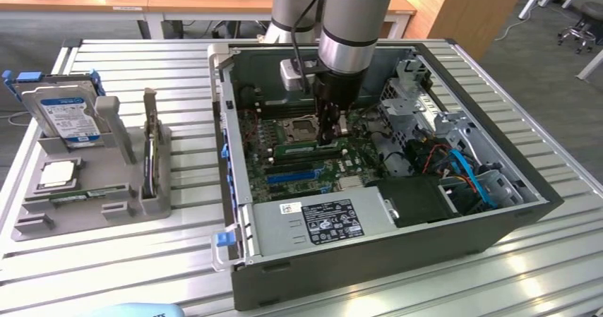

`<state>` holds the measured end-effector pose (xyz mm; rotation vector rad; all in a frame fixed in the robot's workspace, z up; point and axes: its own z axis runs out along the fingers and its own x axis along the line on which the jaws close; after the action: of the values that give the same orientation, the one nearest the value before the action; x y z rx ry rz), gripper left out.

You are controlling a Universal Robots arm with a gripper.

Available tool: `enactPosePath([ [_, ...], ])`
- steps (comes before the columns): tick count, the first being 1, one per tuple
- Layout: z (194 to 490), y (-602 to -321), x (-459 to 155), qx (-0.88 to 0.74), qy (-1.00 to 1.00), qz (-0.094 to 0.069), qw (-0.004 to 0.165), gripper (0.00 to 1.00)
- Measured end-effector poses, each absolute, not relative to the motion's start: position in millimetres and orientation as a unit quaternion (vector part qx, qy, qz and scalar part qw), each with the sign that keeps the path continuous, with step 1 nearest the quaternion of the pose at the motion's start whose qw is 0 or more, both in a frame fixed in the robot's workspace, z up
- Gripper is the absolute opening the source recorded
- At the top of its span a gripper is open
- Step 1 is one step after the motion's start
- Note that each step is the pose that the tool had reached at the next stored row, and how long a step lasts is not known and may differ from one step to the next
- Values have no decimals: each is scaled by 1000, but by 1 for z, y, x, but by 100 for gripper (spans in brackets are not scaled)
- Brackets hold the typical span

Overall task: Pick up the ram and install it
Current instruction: 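Insert the ram into the slot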

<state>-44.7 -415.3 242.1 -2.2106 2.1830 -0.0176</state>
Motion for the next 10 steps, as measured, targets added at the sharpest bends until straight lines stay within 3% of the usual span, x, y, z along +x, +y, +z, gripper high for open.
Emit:
enactPosePath([
  [10,242,-415,-44,-719,695,-6,17,12],
])
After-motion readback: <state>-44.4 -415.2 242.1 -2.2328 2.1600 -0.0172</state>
